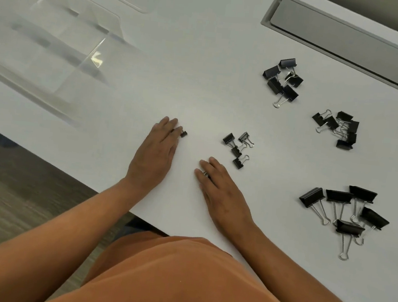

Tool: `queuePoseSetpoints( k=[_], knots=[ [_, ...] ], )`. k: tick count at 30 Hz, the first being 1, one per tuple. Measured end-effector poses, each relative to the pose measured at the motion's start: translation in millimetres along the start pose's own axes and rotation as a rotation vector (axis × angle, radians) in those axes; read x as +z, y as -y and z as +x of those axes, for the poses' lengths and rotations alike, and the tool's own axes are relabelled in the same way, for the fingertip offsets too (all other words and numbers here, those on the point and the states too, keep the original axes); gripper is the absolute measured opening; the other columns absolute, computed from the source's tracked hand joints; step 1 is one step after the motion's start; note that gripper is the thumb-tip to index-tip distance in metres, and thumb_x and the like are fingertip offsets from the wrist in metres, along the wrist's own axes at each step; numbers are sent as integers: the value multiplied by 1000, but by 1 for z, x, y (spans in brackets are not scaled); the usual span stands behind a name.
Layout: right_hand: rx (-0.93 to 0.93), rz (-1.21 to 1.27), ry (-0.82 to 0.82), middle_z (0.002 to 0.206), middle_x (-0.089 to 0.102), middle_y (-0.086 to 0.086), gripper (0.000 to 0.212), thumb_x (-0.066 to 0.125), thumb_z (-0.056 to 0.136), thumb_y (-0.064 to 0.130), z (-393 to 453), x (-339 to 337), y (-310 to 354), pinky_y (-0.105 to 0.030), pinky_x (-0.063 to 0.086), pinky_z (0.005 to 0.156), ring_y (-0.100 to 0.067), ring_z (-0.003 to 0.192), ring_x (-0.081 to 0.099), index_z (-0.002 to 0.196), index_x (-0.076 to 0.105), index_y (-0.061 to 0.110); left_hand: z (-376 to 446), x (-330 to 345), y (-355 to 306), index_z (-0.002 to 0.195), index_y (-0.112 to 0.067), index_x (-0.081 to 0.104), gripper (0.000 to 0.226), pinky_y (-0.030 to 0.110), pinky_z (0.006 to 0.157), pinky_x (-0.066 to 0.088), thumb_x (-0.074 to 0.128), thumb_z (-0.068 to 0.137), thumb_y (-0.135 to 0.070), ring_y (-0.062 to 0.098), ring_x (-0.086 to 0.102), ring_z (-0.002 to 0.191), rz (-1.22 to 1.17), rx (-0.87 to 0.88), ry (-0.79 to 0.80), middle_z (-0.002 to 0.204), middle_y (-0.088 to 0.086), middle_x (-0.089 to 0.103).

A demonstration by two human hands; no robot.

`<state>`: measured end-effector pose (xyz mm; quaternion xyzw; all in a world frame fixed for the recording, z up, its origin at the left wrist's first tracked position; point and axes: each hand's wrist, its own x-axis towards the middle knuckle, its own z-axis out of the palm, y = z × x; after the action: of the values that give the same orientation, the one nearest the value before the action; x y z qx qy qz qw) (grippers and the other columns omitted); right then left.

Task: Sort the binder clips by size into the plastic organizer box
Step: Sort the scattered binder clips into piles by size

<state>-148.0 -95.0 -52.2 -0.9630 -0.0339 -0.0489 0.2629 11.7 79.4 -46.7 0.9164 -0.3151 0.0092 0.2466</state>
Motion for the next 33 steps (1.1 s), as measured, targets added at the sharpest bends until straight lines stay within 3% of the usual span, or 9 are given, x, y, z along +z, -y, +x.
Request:
queuePoseSetpoints(
  k=[7,11,13,17,21,24,27,30,33],
  knots=[
    [-3,27,-43,153,57,-8,44,68,99,-2,-31,-16,-11,-43,52,111,-27,149,45,141,64,7,-13,0,-9,141,0,61,39,45,116,45,58,102,0,29,50,144,-33,249,42,148,13,59],
    [31,-2,-60,152,57,-9,35,64,103,8,-40,-24,-10,-43,48,114,-28,149,45,138,65,7,-8,-1,-10,153,-15,50,45,45,129,23,47,108,-12,31,29,156,-12,333,145,165,7,40],
    [32,-11,-48,155,54,-7,34,58,107,18,-39,-23,-9,-40,44,117,-27,151,41,140,65,12,-7,1,-8,146,-14,59,40,49,128,25,48,108,-20,33,34,154,13,387,168,160,7,47],
    [2,-19,-59,149,59,-5,30,62,106,15,-35,-20,-15,-38,51,108,-28,147,45,134,69,15,-2,6,-9,120,-4,76,29,44,115,46,55,105,-18,27,57,138,-99,354,102,138,9,68],
    [-9,-20,-115,134,67,-10,20,68,102,9,-21,-23,-17,-42,56,95,-32,131,58,120,74,9,26,14,-20,120,-5,76,24,41,109,51,67,98,-1,21,63,130,-199,235,58,134,7,71],
    [-16,16,-238,126,68,-15,17,67,103,12,-7,-34,-17,-41,51,98,-33,117,62,115,75,3,31,18,-23,120,-6,76,22,41,107,53,66,101,-8,18,62,133,-192,237,43,135,5,70],
    [176,24,-339,130,63,-10,27,73,99,19,6,-49,-26,-34,47,102,-28,119,56,124,73,9,24,18,-22,115,-6,76,18,50,115,45,66,102,-14,27,59,136,-123,333,3,129,8,71],
    [319,26,-257,134,55,-2,40,77,95,27,11,-57,-39,-28,44,97,-23,114,49,133,68,21,17,11,-21,123,-15,72,30,62,118,29,67,101,-34,36,49,141,84,304,-25,139,6,65],
    [295,43,-216,134,55,-1,39,76,96,25,8,-54,-45,-27,44,95,-21,112,49,134,69,23,11,11,-17,131,-16,64,44,60,117,29,58,103,-49,39,43,143,169,263,52,148,6,56]
  ],
)
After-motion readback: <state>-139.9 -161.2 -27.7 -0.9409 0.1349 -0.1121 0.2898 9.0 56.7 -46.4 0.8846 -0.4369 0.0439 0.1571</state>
